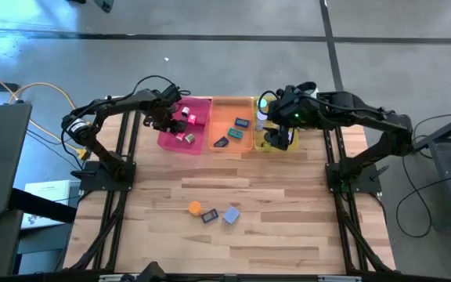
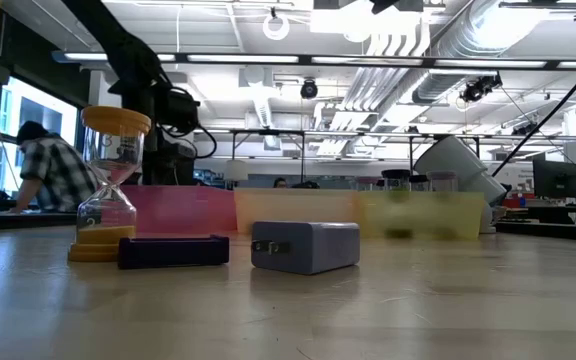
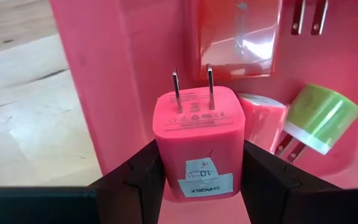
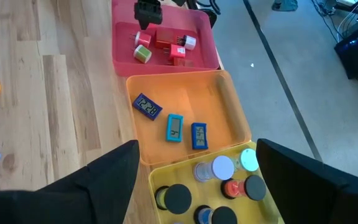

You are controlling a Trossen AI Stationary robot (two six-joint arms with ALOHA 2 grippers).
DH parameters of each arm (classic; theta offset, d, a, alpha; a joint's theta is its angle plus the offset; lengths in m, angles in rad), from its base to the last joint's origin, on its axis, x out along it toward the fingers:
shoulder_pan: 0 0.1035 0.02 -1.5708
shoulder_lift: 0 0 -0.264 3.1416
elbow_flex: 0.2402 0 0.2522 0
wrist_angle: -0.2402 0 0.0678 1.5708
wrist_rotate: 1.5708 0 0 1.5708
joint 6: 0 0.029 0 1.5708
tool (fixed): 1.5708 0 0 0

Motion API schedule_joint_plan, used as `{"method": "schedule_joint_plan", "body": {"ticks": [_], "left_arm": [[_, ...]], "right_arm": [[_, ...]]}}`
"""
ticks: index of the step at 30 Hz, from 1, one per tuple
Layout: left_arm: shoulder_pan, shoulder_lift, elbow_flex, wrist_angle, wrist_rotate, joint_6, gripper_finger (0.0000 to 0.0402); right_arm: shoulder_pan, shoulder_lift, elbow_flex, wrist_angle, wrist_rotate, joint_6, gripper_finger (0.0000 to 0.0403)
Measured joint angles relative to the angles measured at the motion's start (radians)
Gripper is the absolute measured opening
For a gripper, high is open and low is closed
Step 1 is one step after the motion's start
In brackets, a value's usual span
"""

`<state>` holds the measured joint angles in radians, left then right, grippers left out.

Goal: Pick & Place Office items
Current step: Put the pink charger adapter into the pink bin

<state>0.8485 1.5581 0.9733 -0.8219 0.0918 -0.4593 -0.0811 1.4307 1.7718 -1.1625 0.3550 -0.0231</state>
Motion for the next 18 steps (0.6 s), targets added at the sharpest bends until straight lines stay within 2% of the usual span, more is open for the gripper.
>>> {"method": "schedule_joint_plan", "body": {"ticks": [18], "left_arm": [[-0.055,0.018,0.000,0.020,-0.076,0.075,0.0163]], "right_arm": [[0.001,0.000,0.000,0.000,-0.001,0.001,0.0312]]}}
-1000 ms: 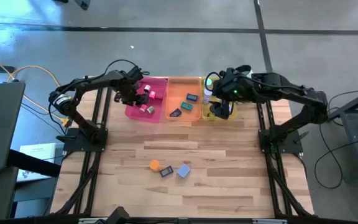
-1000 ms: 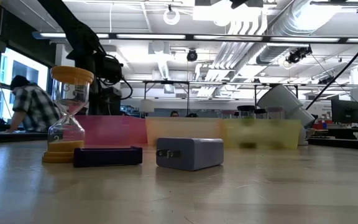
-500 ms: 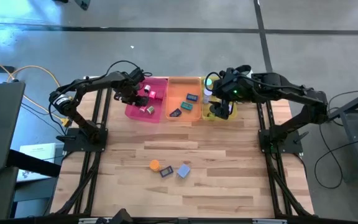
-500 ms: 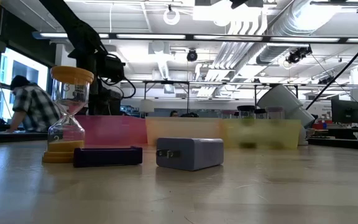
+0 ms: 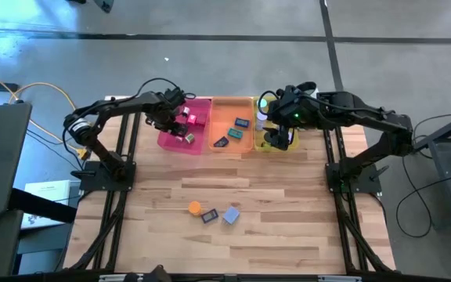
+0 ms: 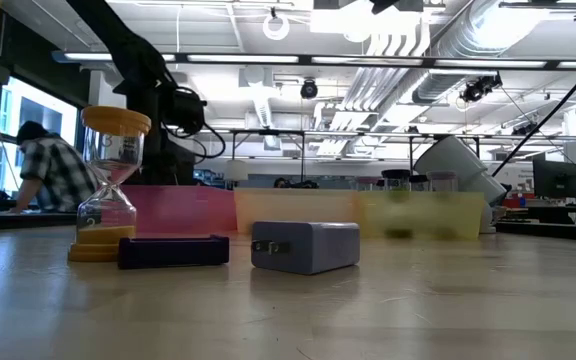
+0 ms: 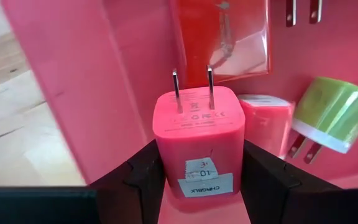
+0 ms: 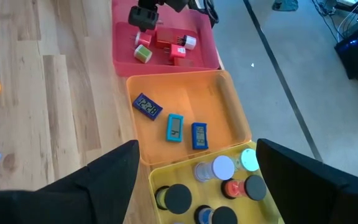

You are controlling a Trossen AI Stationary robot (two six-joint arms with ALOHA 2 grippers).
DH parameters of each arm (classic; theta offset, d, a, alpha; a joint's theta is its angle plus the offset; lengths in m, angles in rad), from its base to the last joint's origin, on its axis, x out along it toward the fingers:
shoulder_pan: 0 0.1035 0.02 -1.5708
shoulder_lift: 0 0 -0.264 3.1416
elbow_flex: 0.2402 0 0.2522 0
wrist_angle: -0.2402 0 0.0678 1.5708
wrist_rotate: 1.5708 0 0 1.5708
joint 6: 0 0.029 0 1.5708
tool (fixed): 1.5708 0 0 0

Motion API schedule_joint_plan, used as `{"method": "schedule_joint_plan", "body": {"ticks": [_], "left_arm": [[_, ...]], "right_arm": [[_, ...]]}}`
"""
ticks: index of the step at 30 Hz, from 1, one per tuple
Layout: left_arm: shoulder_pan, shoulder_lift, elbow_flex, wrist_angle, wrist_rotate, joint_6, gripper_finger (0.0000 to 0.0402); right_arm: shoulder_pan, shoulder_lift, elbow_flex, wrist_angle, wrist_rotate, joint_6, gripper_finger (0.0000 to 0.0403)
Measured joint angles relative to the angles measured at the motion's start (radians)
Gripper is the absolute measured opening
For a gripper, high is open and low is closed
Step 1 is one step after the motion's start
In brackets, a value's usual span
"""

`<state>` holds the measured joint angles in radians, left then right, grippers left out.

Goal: Pick & Place Office items
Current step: Put the pink charger adapter into the pink bin

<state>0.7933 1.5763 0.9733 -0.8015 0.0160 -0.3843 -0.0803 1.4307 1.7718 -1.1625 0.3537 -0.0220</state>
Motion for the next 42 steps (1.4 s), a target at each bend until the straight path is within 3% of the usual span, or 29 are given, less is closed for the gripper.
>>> {"method": "schedule_joint_plan", "body": {"ticks": [5,20,33,42], "left_arm": [[-0.005,0.042,0.000,0.006,0.012,0.018,0.0163],[-0.007,0.072,0.000,0.017,0.016,0.047,0.0165],[-0.020,0.071,0.000,0.018,0.018,0.101,0.0235],[0.005,0.041,0.000,-0.001,0.075,0.126,0.0242]], "right_arm": [[0.000,0.000,0.000,0.000,-0.043,0.004,0.0312],[0.000,0.000,0.000,0.000,-0.043,0.004,0.0312],[0.000,0.000,0.000,0.000,-0.043,0.017,0.0312],[-0.001,0.000,0.000,0.022,-0.042,-0.007,0.0312]]}}
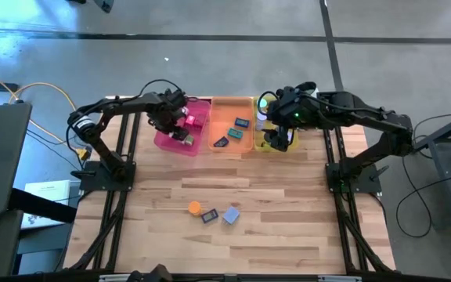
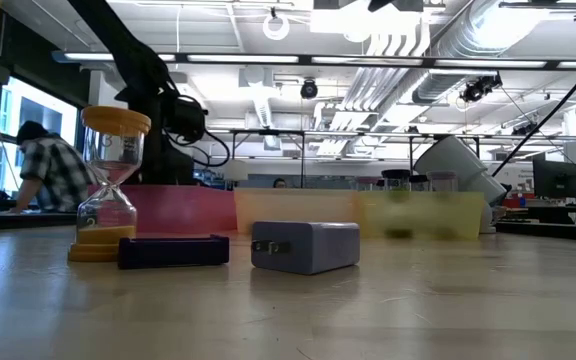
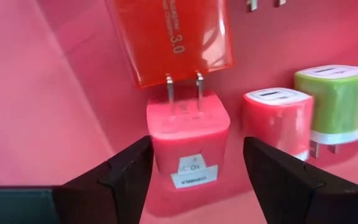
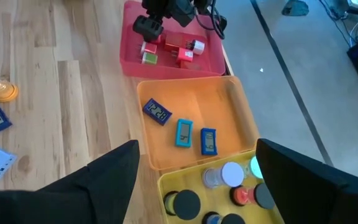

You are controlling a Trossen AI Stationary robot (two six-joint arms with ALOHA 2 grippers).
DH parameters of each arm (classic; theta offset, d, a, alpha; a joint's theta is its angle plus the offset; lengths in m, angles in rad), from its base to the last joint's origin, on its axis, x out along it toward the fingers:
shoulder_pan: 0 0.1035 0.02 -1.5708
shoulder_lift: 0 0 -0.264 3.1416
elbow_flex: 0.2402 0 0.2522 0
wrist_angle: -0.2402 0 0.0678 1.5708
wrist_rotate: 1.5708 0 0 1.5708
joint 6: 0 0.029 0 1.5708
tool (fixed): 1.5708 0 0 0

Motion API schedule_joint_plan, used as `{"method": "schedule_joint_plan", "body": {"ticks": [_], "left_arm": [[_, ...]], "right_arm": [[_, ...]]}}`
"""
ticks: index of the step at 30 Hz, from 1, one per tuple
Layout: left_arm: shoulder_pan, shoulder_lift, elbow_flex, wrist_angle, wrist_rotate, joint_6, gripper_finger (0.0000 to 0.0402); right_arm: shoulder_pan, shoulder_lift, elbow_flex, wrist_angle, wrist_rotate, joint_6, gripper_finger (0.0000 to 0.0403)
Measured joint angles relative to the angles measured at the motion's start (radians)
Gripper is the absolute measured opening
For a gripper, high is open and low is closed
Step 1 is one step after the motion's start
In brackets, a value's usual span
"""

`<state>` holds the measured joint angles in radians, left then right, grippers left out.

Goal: Pick & Place Office items
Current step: Put the pink charger adapter into the pink bin, then put the yellow hourglass into the yellow bin

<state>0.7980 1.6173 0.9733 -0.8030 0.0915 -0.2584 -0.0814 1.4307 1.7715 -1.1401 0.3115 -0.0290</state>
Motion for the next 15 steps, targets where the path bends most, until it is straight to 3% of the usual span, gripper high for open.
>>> {"method": "schedule_joint_plan", "body": {"ticks": [9,15], "left_arm": [[0.001,-0.087,0.000,0.001,0.007,0.021,0.0242],[0.001,-0.217,0.000,0.003,-0.018,0.035,0.0242]], "right_arm": [[0.000,0.000,0.000,-0.007,-0.001,0.004,0.0312],[0.001,0.000,0.000,-0.016,-0.011,0.024,0.0312]]}}
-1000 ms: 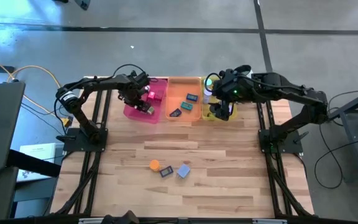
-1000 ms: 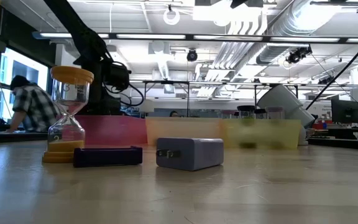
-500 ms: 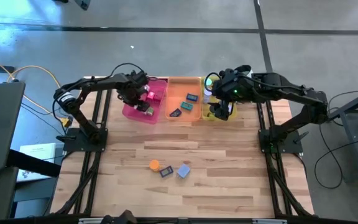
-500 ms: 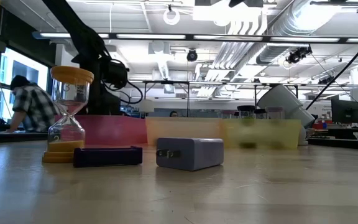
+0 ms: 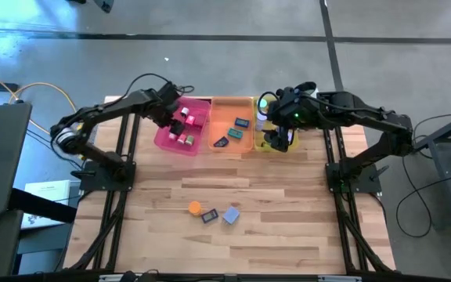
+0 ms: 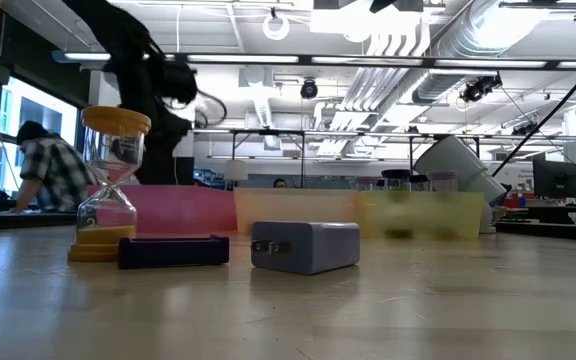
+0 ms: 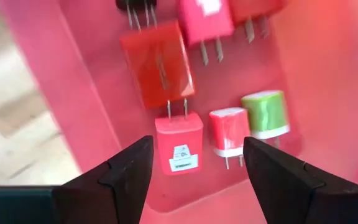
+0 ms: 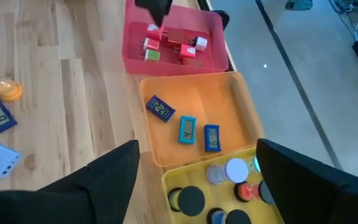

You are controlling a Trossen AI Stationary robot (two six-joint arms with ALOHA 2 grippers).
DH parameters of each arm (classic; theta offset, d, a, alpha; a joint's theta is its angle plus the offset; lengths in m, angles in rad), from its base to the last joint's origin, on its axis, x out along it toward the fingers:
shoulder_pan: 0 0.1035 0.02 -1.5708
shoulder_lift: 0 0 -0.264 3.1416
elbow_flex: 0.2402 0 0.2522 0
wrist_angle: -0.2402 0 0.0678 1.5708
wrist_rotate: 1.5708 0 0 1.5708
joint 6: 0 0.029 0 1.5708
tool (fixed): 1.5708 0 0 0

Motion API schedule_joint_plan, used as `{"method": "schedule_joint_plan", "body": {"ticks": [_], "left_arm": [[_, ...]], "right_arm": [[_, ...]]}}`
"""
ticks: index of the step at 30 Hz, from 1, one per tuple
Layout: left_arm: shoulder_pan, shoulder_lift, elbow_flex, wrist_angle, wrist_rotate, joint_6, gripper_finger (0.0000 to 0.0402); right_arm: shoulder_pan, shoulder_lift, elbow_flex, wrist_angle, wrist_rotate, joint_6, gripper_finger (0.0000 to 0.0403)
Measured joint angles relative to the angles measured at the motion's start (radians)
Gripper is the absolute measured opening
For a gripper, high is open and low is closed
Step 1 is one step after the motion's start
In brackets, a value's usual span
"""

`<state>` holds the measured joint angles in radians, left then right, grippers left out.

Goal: Pick & Place Office items
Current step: Put the yellow hourglass into the yellow bin

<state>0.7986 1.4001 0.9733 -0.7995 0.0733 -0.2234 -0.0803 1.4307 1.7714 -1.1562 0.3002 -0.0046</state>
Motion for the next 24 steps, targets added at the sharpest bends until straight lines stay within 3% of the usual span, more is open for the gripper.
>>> {"method": "schedule_joint_plan", "body": {"ticks": [8,19,24], "left_arm": [[-0.056,-0.270,0.000,0.008,0.028,-0.036,0.0242],[-0.232,-0.479,0.000,0.038,0.382,-0.170,0.0242],[-0.390,-0.487,0.000,0.038,0.417,-0.219,0.0242]], "right_arm": [[0.010,0.000,0.000,-0.007,-0.057,0.004,0.0312],[0.105,0.000,0.000,-0.007,-0.057,0.053,0.0312],[0.149,0.000,0.000,-0.007,-0.124,0.130,0.0312]]}}
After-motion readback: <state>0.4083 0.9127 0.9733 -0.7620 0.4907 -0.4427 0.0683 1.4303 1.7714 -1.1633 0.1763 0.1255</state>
